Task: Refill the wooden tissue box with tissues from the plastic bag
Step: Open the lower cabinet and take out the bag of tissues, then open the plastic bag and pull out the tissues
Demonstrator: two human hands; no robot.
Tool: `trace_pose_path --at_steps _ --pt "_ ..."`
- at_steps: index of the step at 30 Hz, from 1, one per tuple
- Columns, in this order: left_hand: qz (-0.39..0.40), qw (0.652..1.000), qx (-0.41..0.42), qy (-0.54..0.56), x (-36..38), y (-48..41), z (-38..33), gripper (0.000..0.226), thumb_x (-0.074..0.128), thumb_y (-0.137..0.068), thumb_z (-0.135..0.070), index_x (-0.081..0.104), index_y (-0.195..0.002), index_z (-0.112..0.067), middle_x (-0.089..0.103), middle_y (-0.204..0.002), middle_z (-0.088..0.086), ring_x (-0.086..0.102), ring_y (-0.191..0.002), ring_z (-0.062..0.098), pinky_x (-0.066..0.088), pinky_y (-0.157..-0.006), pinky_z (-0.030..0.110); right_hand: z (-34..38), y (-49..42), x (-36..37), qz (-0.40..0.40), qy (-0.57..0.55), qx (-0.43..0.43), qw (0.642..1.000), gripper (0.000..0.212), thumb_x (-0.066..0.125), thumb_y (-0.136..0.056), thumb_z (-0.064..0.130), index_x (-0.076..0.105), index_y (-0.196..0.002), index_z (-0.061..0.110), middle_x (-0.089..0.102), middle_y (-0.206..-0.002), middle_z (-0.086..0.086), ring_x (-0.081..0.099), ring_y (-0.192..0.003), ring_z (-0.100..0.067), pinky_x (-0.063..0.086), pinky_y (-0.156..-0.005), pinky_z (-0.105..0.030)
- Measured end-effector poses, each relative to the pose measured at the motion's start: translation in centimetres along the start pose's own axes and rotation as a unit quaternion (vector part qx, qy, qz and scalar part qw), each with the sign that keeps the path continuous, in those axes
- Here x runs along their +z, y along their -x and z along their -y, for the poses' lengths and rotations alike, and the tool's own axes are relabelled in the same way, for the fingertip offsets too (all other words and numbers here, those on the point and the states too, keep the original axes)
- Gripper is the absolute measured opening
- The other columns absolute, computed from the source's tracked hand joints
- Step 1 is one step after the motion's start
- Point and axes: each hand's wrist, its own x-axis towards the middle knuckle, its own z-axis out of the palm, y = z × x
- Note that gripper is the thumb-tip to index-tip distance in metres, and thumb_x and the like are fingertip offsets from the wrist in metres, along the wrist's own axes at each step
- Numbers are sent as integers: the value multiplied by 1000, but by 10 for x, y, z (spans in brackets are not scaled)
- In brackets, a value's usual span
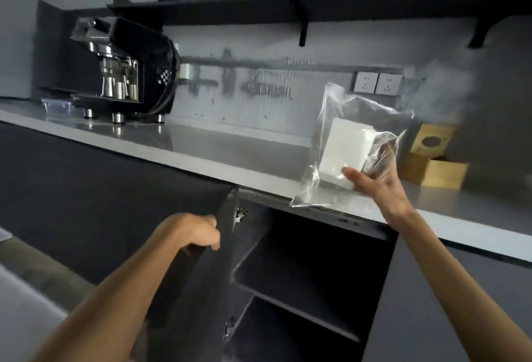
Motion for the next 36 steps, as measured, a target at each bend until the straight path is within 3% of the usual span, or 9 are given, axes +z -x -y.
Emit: trace_pose_path --at_steps 2,5,9,13,15,20,24,28,36 --pt "17 993 28 113 19 7 -19 59 50 -90 -24 27 -142 -12 53 -126 8 57 -113 27 49 -95 36 -5 -18 -15 -36 11 47 998 102 76 -80 15 5 -150 34 53 -134 -5 68 -101 -19 61 -72 -37" --pt "-19 978 33 207 57 -3 -62 62 32 -98 -24 3 -150 -6 19 -157 16 23 -144 33 24 -114 38 -21 -32 -29 -64 1 109 992 97 80 -74 26 16 -147 33 62 -119 -13 70 -61 -13 58 -51 -29" --pt "-111 912 -19 396 100 -31 -130 72 28 -98 -37 -20 -148 -16 15 -156 25 33 -135 43 29 -112 52 -30 -48 -35 -104 -50 151 982 69 76 -79 25 31 -130 23 60 -69 -6 54 -38 -16 52 -39 -28" --pt "-103 862 -48 494 109 -64 -187 69 27 -99 -39 -18 -149 -20 -7 -159 22 12 -143 47 15 -115 57 -37 -58 -39 -106 -24 163 981 53 80 -76 27 35 -102 18 54 -70 -8 53 -40 -18 50 -38 -29" --pt "-101 852 -67 510 115 -76 -207 69 23 -99 -43 -20 -149 -24 -13 -159 17 4 -145 46 10 -117 58 -42 -61 -42 -118 -21 155 981 52 78 -79 24 35 -109 17 59 -75 -8 58 -41 -16 50 -38 -28" --pt "-145 785 10 602 127 -100 -235 71 30 -99 -28 -23 -146 -29 -22 -158 11 -17 -144 42 -8 -113 63 -60 -68 -53 -109 -1 132 985 72 80 -76 30 32 -129 19 66 -110 -16 70 -67 -22 56 -53 -33" --pt "-163 777 -64 605 127 -106 -256 64 21 -101 -37 -25 -146 -32 -20 -158 14 -7 -144 48 6 -114 63 -71 -74 -54 -107 43 149 982 85 85 -67 41 31 -131 24 66 -113 -17 71 -83 -29 60 -67 -41" --pt "-180 776 -64 601 128 -114 -263 63 19 -100 -38 -26 -144 -34 -22 -158 13 -6 -143 50 11 -114 62 -76 -83 -54 -117 87 170 975 97 86 -57 55 33 -131 22 67 -112 -12 68 -99 -31 57 -85 -48" --pt "-222 783 -49 579 140 -137 -275 65 21 -99 -38 -23 -146 -33 -17 -159 17 1 -142 53 18 -115 60 -74 -87 -54 -116 121 171 971 78 82 -60 57 44 -114 14 67 -106 -13 67 -79 -22 56 -60 -30"
